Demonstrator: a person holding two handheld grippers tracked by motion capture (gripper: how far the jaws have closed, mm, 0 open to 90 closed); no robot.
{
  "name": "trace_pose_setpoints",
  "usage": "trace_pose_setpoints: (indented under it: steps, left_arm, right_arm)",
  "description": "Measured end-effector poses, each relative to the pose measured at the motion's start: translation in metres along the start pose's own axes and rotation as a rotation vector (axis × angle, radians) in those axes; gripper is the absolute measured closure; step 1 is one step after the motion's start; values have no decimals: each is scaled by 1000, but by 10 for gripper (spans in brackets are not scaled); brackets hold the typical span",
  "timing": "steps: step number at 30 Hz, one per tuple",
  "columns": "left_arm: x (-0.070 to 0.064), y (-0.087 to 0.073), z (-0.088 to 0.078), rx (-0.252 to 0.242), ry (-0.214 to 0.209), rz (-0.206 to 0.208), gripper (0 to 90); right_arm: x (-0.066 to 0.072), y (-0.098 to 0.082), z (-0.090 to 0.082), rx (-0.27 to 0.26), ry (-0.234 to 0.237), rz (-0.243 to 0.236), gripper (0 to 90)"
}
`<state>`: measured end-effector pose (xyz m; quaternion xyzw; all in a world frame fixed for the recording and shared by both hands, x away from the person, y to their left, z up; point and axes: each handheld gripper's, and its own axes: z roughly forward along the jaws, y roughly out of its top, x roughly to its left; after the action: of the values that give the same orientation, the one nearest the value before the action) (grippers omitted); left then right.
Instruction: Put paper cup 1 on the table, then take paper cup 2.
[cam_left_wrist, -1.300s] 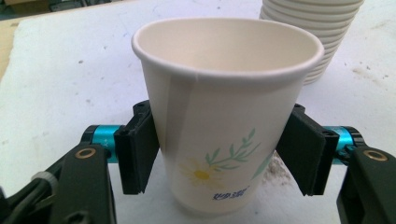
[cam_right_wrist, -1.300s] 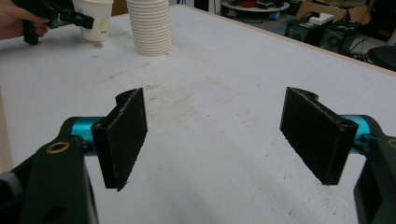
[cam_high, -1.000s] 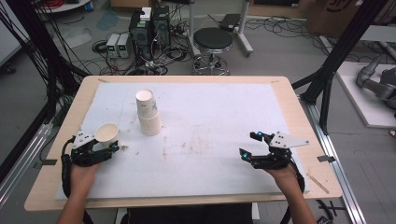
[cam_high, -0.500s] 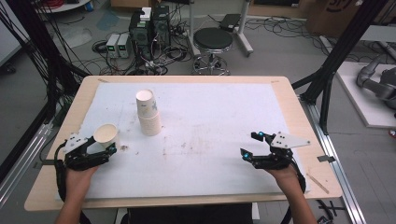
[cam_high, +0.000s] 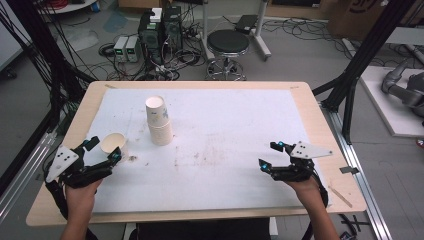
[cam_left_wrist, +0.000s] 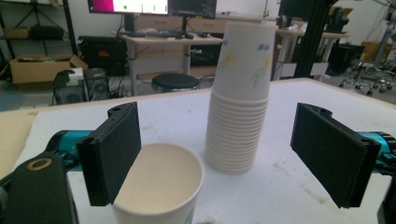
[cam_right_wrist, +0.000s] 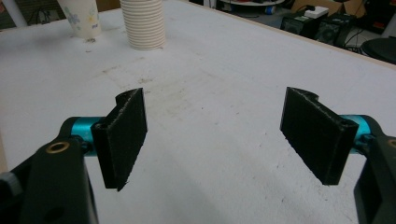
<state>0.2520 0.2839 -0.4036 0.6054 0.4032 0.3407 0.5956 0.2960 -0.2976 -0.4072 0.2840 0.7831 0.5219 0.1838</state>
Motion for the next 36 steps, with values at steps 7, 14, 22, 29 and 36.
trace_pose_setpoints:
  steps: [7,14,22,29,36]
  left_arm:
    - [-18,3,15,-36,-154,-39,161]
    - [-37,-5,36,5,-288,-13,155]
    - [-39,-12,44,20,-305,-9,156]
    - [-40,-13,44,39,-294,0,156]
    - [-40,-14,46,52,-294,5,157]
  right_arm:
    - [-2,-2,-1,12,-20,11,237]
    - [-3,-2,-1,41,-73,2,222]
    - [-4,-2,3,47,-83,16,213]
    - [-5,-3,4,54,-79,22,210]
    - [-5,-5,2,52,-80,24,210]
